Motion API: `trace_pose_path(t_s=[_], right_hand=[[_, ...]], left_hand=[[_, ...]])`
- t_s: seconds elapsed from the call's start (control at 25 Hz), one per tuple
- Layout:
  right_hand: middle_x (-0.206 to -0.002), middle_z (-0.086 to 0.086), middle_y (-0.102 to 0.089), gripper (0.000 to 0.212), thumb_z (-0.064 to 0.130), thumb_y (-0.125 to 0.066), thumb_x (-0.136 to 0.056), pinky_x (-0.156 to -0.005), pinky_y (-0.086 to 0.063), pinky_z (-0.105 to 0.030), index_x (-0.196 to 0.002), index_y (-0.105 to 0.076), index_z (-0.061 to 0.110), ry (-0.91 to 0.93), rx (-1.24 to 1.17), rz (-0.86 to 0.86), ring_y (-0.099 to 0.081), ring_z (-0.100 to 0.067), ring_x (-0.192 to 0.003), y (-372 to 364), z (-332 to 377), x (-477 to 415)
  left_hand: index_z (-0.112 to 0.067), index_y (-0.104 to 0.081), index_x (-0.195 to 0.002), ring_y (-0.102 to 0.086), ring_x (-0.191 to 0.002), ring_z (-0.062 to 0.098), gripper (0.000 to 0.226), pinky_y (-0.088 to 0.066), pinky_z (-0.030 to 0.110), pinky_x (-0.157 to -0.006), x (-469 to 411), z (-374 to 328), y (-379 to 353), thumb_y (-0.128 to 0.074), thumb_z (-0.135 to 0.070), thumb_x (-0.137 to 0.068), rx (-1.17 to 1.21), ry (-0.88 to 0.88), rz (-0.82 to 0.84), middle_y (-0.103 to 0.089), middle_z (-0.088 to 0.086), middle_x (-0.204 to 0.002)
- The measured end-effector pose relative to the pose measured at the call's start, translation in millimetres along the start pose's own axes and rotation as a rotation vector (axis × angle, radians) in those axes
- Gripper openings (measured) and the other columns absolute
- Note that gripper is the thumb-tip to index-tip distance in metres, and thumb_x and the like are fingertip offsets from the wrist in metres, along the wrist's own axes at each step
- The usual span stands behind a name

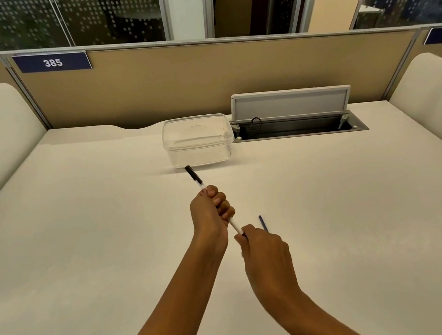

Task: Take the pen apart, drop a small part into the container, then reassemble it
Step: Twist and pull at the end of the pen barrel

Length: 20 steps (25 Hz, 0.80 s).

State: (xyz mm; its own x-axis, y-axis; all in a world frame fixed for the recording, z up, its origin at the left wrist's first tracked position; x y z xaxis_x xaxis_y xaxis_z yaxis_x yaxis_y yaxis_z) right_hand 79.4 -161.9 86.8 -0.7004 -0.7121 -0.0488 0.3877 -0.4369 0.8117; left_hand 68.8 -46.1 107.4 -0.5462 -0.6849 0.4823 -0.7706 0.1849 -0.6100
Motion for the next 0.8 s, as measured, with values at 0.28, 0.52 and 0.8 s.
trace_pose_path(t_s=[0.28, 0.52, 0.8], right_hand=[[-0.076, 0.000, -0.063, 0.033, 0.031, -0.042, -0.098, -0.046, -0.038, -0.016, -0.103, -0.065, 0.008, -0.396, -1.330, 0.952, -0.044, -0.008, -0.054, 21, -17, -18], [-0.054, 0.006, -0.038, 0.038, 0.018, -0.031, -0.100, -0.039, -0.024, -0.014, -0.065, -0.045, 0.019, -0.363, -1.087, 0.714, -0.026, -0.006, -0.043, 5, -11, -11], [-0.087, -0.003, -0.058, 0.011, 0.018, -0.042, -0.098, -0.059, -0.035, -0.019, -0.104, -0.050, 0.013, 0.104, 0.150, 0.071, -0.042, -0.010, -0.065, -13, 0, 4]], left_hand=[[-0.016, -0.035, -0.057, -0.022, -0.032, 0.008, 0.038, -0.017, 0.019, -0.037, -3, -9, 11, -0.019, -0.003, -0.089, 0.104, 0.220, 0.197, -0.030, -0.005, -0.040], [-0.016, -0.034, -0.056, -0.022, -0.030, 0.007, 0.037, -0.016, 0.018, -0.035, -3, -9, 13, -0.019, -0.002, -0.088, 0.040, 0.148, 0.126, -0.030, -0.006, -0.038], [-0.016, -0.035, -0.058, -0.022, -0.029, 0.007, 0.037, -0.019, 0.016, -0.032, -5, -5, 12, -0.018, -0.001, -0.087, 0.079, 0.038, -0.042, -0.031, -0.007, -0.036]])
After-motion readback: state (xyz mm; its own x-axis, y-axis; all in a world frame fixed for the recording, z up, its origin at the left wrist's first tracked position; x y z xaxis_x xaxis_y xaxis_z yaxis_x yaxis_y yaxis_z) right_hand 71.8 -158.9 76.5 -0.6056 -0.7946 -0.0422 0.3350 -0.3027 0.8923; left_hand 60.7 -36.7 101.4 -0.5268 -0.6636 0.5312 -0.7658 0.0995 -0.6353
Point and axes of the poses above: each hand's wrist, its own x-axis away from the middle knuckle, its own y-axis out of the back of the hand, z = x × y, the point moved 1 cm from there along -x, towards the middle knuckle
